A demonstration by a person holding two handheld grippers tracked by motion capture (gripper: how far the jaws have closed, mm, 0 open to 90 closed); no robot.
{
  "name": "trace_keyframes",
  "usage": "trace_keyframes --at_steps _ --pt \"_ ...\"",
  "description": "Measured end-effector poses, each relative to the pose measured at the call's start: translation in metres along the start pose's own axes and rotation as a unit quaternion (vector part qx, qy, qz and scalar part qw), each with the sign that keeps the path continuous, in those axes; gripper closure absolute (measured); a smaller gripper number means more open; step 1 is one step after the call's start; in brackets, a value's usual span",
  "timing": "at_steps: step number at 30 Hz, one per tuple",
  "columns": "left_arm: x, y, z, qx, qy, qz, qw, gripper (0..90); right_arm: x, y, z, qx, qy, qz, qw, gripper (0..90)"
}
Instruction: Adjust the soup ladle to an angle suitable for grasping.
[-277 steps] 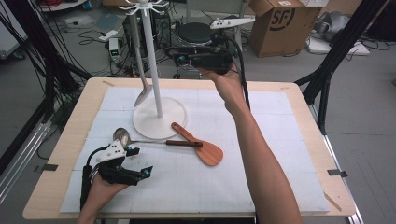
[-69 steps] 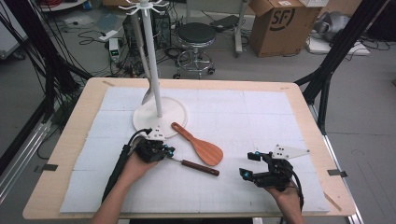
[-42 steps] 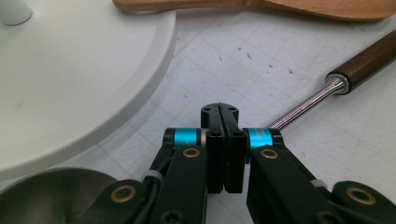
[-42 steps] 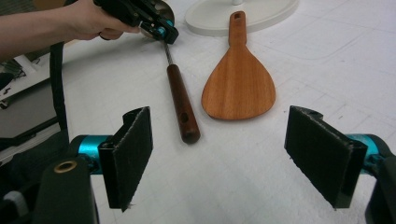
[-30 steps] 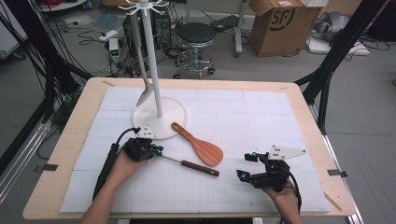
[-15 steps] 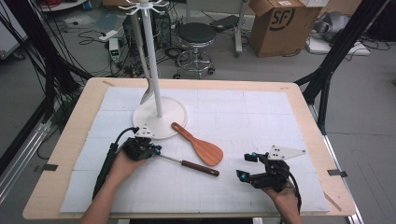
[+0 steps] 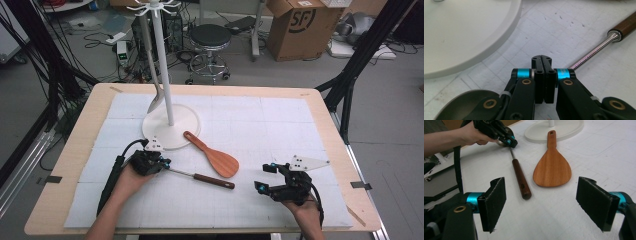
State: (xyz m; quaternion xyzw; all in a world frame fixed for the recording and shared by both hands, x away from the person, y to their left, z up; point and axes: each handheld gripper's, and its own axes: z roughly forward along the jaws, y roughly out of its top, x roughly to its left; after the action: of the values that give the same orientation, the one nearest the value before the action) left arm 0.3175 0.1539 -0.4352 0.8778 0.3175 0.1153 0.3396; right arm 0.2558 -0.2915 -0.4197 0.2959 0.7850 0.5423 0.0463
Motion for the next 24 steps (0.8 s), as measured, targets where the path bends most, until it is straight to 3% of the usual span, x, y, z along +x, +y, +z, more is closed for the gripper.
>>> trace_keyframes --at_steps 13,17,24 --pt "-0.008 -0.005 -0.006 -0.024 -0.008 0.004 0.9997 87.3 0.001 0.001 0.004 0.005 0.0 -0.003 1.0 23.3" --pt "-0.013 -0.001 -0.007 -0.035 -0.021 0.019 0.999 87.3 0.0 0.0 0.002 0.001 0.002 0.001 1.0 23.3" --pt "-0.028 0.008 -0.006 -0.064 -0.063 0.047 0.9948 87.5 -0.002 0.0 0.0 -0.002 -0.003 -0.001 1.0 23.3"
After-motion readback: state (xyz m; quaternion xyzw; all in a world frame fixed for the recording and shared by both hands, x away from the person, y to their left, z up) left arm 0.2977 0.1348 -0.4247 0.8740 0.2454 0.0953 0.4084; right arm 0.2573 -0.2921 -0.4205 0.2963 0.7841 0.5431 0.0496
